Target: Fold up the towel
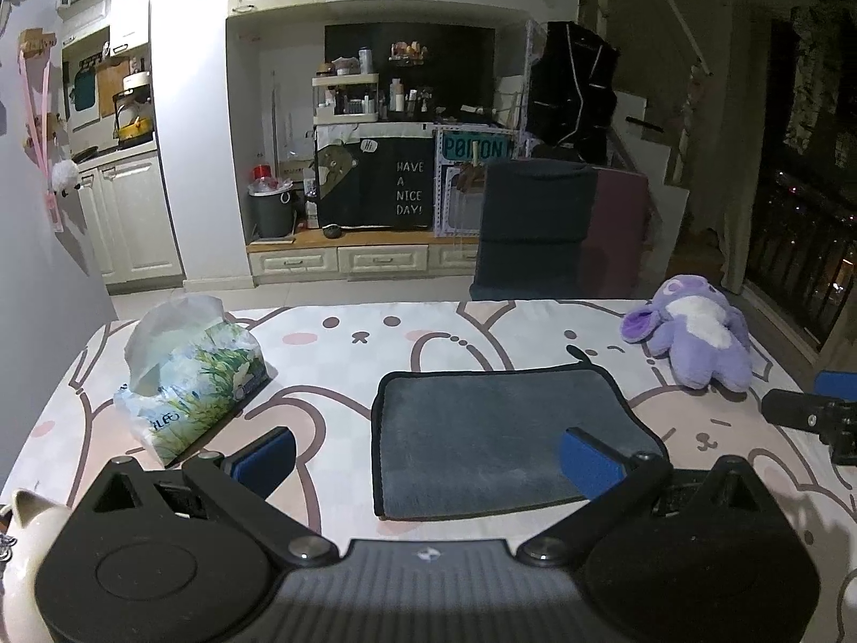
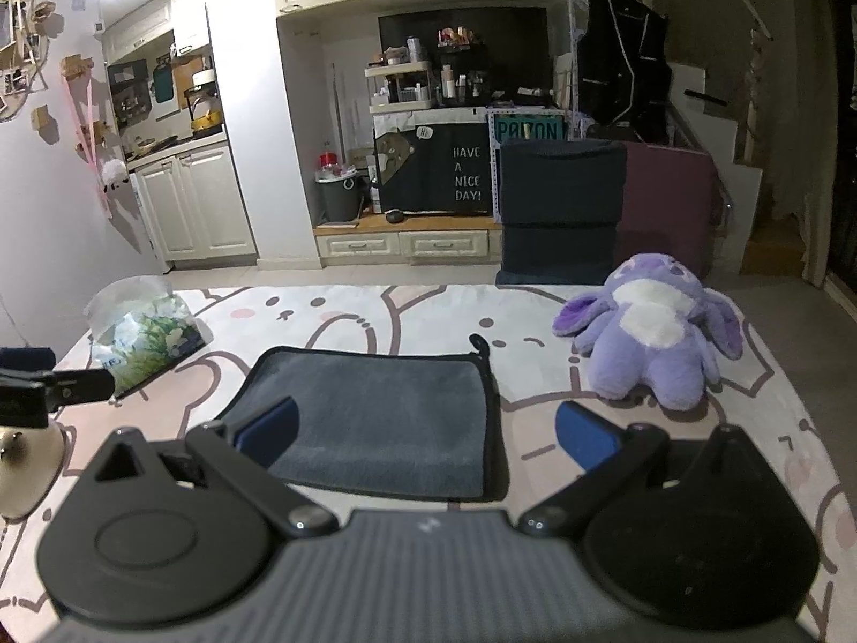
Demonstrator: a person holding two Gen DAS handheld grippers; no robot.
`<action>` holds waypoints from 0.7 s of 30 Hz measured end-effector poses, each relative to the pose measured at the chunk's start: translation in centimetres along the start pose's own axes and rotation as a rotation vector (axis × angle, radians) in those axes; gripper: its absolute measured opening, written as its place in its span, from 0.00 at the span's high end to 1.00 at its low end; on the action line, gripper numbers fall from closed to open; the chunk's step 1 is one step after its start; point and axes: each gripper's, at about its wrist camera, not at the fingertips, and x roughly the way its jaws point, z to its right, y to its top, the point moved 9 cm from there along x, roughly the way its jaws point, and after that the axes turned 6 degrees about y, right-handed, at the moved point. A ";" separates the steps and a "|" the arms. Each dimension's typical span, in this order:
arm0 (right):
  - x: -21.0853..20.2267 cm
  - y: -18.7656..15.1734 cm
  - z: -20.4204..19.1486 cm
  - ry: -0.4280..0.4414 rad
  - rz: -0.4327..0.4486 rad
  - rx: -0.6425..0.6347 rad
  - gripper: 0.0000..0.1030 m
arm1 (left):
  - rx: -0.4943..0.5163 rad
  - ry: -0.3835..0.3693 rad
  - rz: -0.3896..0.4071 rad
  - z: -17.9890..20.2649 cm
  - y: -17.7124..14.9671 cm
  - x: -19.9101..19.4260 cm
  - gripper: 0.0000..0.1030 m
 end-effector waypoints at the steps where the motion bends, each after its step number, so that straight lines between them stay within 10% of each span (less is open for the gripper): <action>1: -0.3 0.0 -0.1 0.004 0.003 0.000 0.00 | -0.002 -0.002 0.001 0.0 0.0 -0.4 0.00; 21: -7.9 -1.8 -3.0 0.053 0.053 -0.035 0.00 | 0.008 -0.047 0.051 1.0 -1.3 -7.5 0.00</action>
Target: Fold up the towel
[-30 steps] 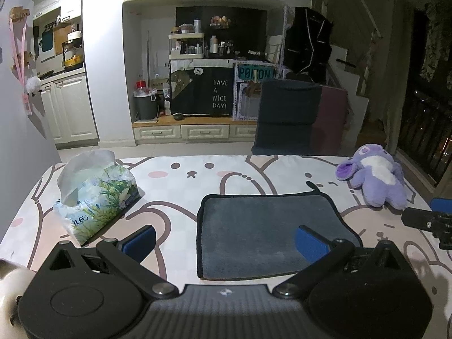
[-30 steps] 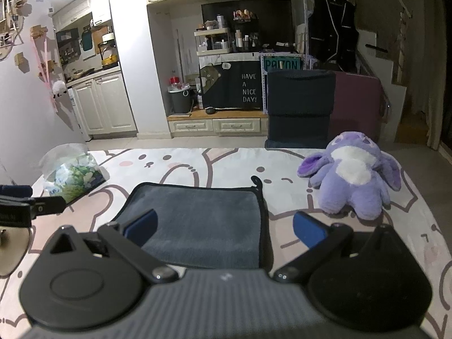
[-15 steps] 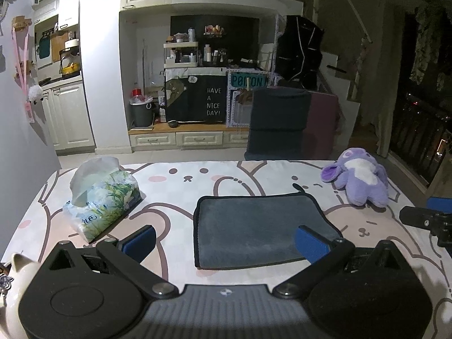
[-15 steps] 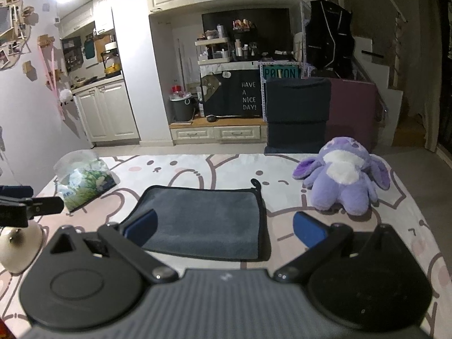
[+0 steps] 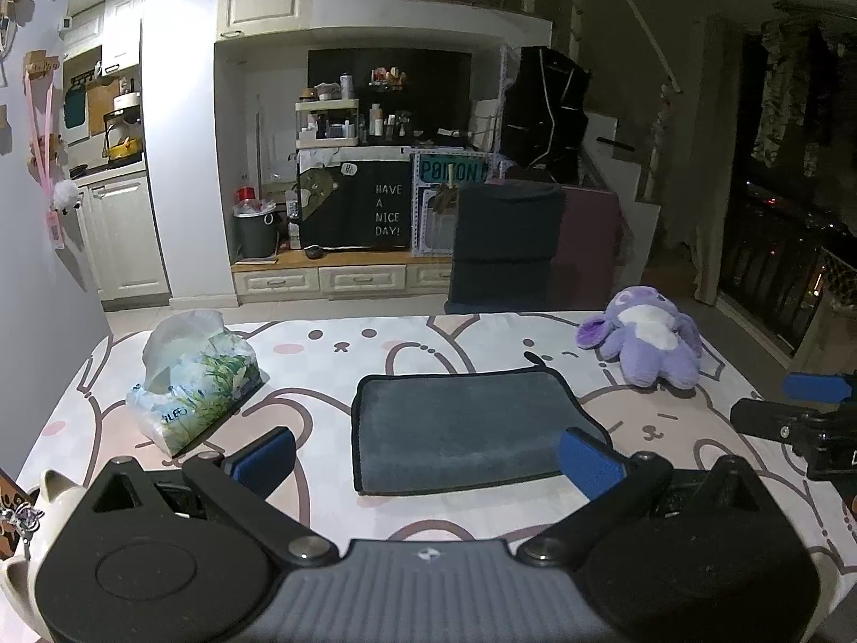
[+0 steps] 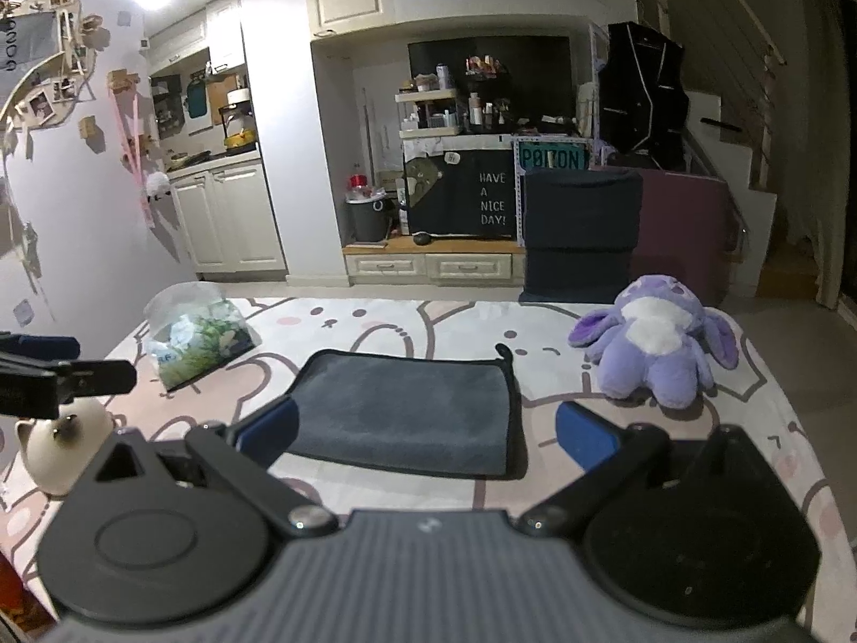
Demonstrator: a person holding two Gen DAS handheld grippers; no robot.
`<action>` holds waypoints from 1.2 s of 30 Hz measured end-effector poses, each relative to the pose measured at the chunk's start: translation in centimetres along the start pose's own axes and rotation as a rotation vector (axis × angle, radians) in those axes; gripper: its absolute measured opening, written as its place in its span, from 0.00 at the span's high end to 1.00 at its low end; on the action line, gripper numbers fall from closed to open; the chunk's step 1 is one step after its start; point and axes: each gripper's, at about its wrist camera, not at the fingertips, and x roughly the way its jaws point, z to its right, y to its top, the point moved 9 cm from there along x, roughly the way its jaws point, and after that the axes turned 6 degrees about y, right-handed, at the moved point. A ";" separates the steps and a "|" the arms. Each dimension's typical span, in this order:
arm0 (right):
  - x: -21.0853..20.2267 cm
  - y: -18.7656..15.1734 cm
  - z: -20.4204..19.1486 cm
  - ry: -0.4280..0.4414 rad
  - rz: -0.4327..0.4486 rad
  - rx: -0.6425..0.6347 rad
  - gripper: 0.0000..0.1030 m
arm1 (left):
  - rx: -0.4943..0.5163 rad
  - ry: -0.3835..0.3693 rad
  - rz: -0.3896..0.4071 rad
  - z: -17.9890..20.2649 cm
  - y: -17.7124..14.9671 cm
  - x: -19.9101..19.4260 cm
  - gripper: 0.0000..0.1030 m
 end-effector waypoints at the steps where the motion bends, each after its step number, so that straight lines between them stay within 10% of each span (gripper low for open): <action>1: -0.3 0.0 -0.1 0.002 0.002 -0.001 0.00 | 0.002 -0.001 0.004 0.0 -0.1 -0.3 0.00; 36: -7.8 -5.4 -3.5 0.046 0.020 -0.077 0.00 | 0.064 -0.064 0.033 1.4 -5.7 -6.5 0.00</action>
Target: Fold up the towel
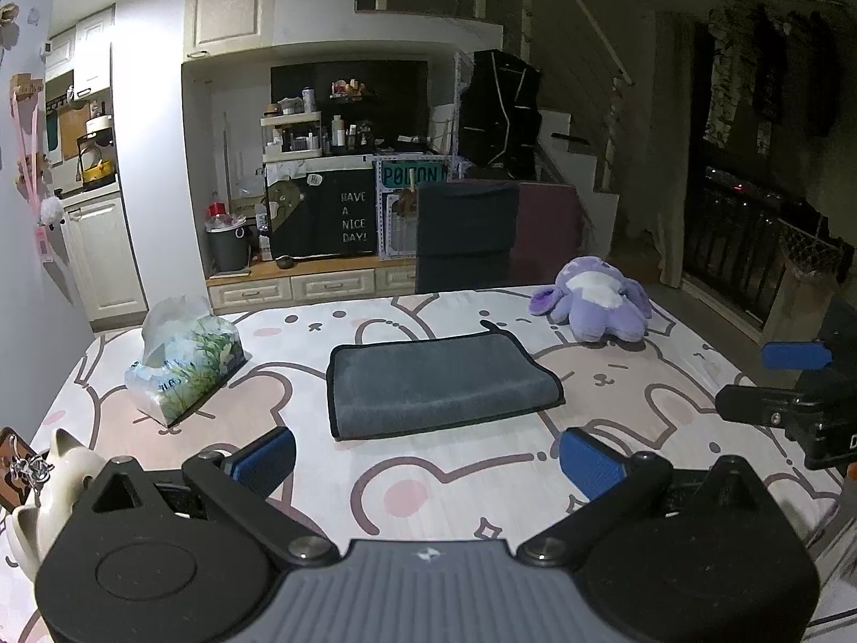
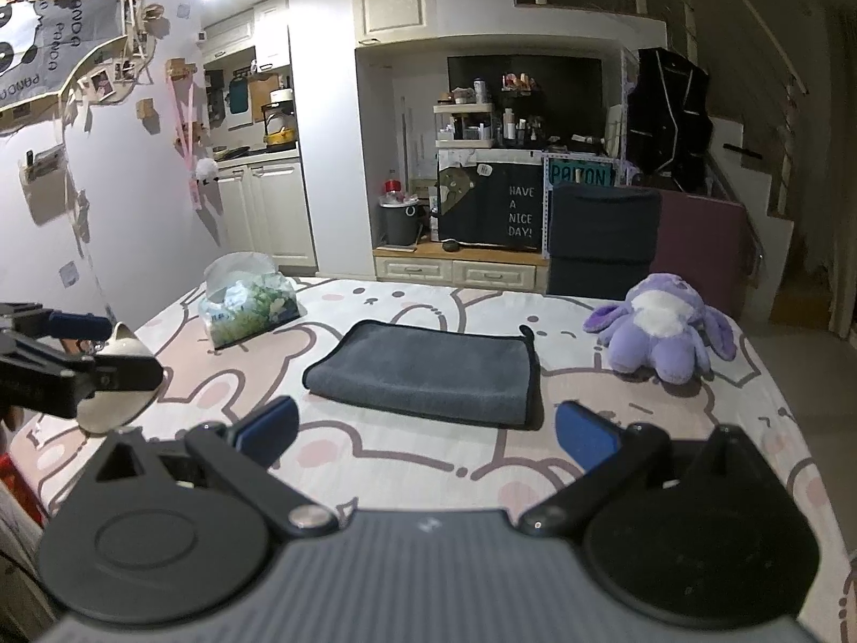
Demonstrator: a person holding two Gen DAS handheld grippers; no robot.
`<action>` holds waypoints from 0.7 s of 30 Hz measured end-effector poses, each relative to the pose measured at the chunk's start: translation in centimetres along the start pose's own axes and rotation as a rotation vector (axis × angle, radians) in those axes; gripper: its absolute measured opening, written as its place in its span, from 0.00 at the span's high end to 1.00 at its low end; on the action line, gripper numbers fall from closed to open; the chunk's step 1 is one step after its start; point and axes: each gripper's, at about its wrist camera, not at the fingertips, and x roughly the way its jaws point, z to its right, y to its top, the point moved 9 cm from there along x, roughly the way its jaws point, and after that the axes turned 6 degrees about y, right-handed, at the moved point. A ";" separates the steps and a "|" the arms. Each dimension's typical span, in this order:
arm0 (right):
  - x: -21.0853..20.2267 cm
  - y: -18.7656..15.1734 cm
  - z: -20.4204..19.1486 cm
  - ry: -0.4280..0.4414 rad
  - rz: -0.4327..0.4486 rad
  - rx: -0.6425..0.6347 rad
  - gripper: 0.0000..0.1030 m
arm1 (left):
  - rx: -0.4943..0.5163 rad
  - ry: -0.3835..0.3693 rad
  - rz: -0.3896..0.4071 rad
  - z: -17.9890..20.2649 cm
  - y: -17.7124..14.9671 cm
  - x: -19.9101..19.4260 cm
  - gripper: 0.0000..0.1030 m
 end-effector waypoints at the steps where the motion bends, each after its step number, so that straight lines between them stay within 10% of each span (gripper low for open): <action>1: -0.2 -0.2 -0.1 0.002 -0.001 -0.002 0.00 | -0.001 -0.003 0.001 0.1 -0.2 -0.1 0.00; 21: -1.7 -2.7 -1.5 0.026 -0.024 -0.028 0.00 | 0.000 -0.005 -0.037 0.1 -3.7 -1.5 0.00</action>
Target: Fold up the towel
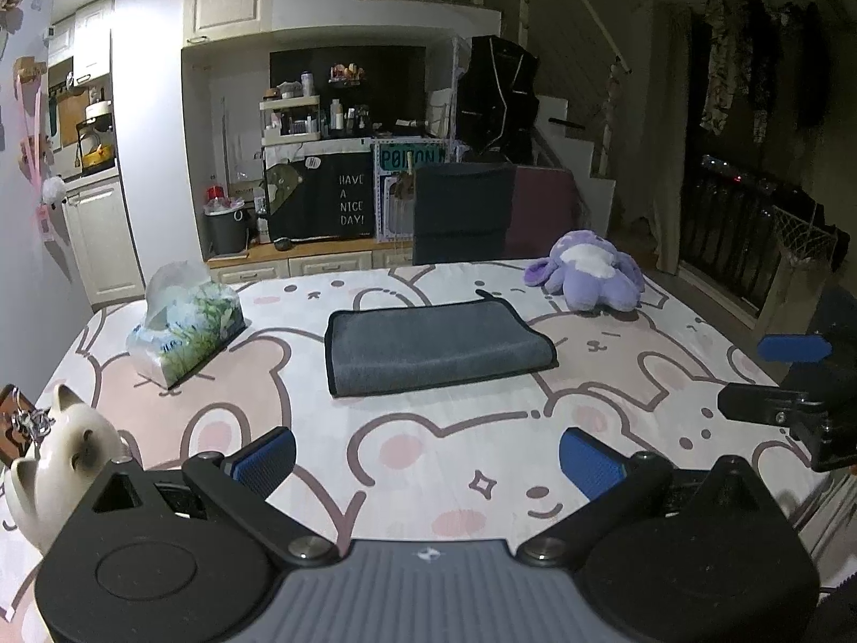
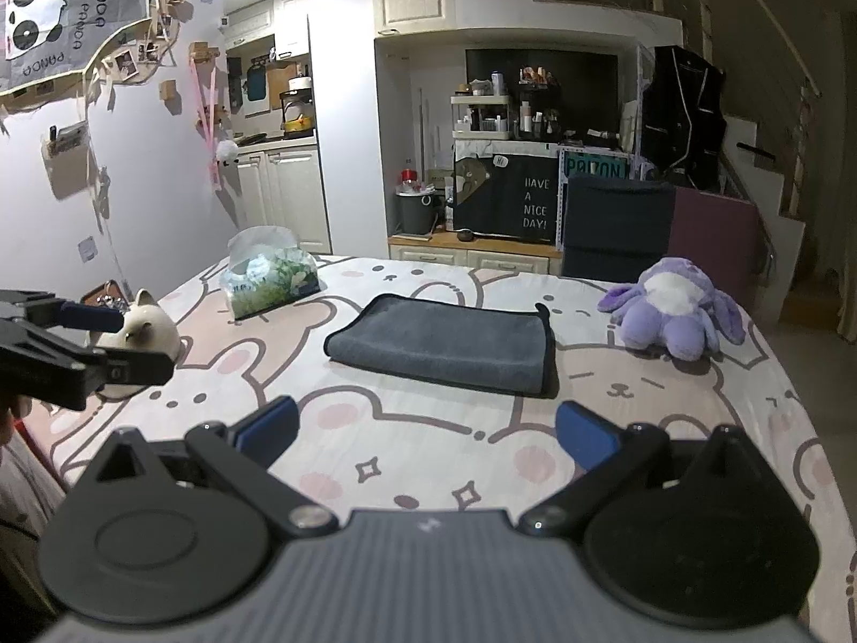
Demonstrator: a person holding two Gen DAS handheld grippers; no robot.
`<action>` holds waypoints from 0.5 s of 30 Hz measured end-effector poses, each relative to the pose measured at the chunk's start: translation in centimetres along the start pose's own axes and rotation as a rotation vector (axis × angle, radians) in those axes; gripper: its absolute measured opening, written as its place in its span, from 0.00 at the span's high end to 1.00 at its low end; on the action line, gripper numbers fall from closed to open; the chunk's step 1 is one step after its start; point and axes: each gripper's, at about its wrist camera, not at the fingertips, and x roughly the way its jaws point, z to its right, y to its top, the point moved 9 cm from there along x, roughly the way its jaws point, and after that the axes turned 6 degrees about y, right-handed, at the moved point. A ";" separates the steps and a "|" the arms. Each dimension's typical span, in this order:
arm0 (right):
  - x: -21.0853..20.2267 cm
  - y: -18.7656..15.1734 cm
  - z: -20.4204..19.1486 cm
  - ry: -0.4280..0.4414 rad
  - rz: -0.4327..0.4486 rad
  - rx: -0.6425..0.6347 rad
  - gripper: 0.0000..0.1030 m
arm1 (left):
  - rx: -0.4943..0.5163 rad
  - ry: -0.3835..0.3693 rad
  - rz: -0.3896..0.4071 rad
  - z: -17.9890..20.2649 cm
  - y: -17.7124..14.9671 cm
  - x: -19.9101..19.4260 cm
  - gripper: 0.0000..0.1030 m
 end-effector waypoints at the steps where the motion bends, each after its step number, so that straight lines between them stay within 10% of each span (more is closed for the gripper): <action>1: 0.0 -0.1 -0.1 0.002 -0.001 -0.002 0.00 | 0.000 -0.001 -0.002 0.0 -0.1 0.0 0.00; 15: -0.4 -1.4 -1.0 0.024 -0.029 -0.018 0.00 | 0.001 -0.005 -0.022 0.2 -2.1 -0.7 0.00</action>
